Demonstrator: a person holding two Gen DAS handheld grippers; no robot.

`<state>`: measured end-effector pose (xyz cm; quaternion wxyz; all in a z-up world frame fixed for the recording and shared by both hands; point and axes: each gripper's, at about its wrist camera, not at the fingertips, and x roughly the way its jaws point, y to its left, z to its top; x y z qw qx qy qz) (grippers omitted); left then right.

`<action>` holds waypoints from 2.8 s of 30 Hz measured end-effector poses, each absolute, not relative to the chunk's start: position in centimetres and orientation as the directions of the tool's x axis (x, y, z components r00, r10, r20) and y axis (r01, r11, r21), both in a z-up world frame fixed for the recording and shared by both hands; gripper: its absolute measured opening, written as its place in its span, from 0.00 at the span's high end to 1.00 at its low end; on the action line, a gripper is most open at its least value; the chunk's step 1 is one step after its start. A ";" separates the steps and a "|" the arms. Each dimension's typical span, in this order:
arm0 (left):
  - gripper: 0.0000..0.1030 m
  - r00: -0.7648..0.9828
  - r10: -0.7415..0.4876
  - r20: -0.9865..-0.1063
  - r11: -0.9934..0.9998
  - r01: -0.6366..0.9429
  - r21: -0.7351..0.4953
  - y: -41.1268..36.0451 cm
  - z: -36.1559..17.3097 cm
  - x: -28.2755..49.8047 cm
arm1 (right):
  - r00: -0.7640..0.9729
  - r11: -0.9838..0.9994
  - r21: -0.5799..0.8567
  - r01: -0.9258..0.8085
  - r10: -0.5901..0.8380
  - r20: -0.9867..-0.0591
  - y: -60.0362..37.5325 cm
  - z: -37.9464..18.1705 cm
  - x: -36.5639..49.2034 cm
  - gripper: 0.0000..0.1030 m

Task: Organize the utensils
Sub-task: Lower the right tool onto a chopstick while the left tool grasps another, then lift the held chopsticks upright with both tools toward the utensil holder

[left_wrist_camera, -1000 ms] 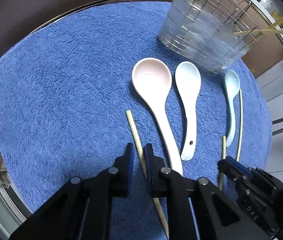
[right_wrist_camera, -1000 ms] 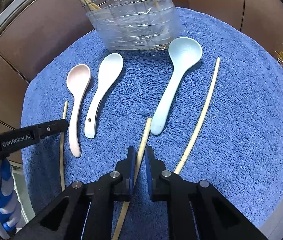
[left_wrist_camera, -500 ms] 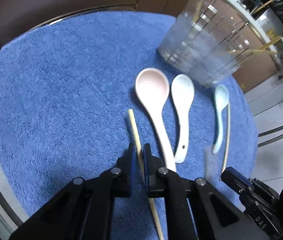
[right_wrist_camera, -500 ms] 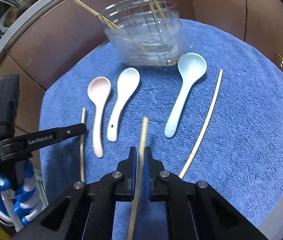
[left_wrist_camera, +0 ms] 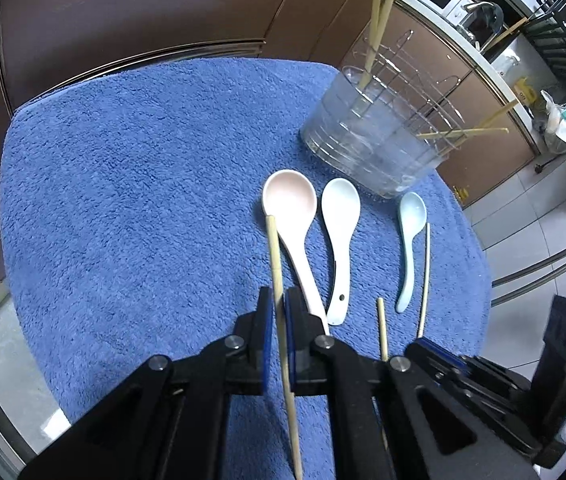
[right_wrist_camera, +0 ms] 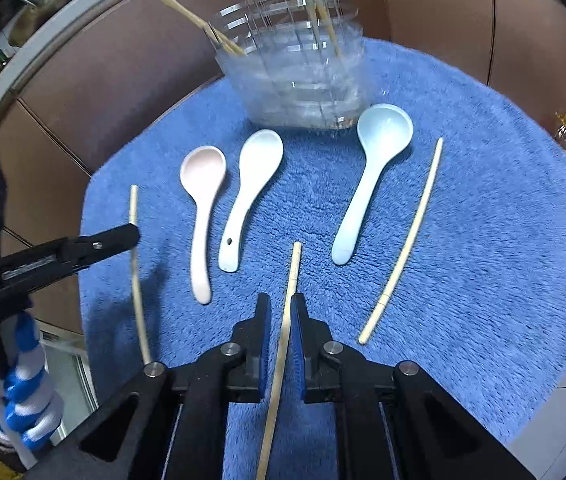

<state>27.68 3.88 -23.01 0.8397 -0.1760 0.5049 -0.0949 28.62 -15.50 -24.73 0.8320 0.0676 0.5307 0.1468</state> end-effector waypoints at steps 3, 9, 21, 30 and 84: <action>0.95 0.468 -0.345 -0.814 0.917 -0.018 -0.399 4.4 -23.2 27.6 | 0.375 0.950 0.258 -0.178 0.308 -0.875 -14.9 -25.4 29.6 0.90; 0.95 0.469 -0.358 -0.807 0.911 -0.016 -0.413 4.7 -23.5 27.9 | 0.340 0.968 0.173 -0.183 0.228 -0.913 -13.4 -26.7 31.4 0.90; 0.95 0.507 -0.361 -0.783 0.908 -0.001 -0.419 5.6 -21.8 26.5 | 0.403 0.959 0.201 -0.199 0.267 -0.876 -12.6 -25.6 30.1 0.93; 0.96 0.571 -0.356 -0.739 0.912 0.042 -0.407 5.3 -18.7 23.7 | 0.525 0.937 0.259 -0.234 0.346 -0.778 -14.0 -21.6 24.6 0.94; 0.96 0.449 -0.239 -0.861 0.951 -0.069 -0.300 4.0 -23.3 29.2 | 0.633 0.869 0.415 -0.271 0.485 -0.603 -19.7 -17.4 20.8 0.94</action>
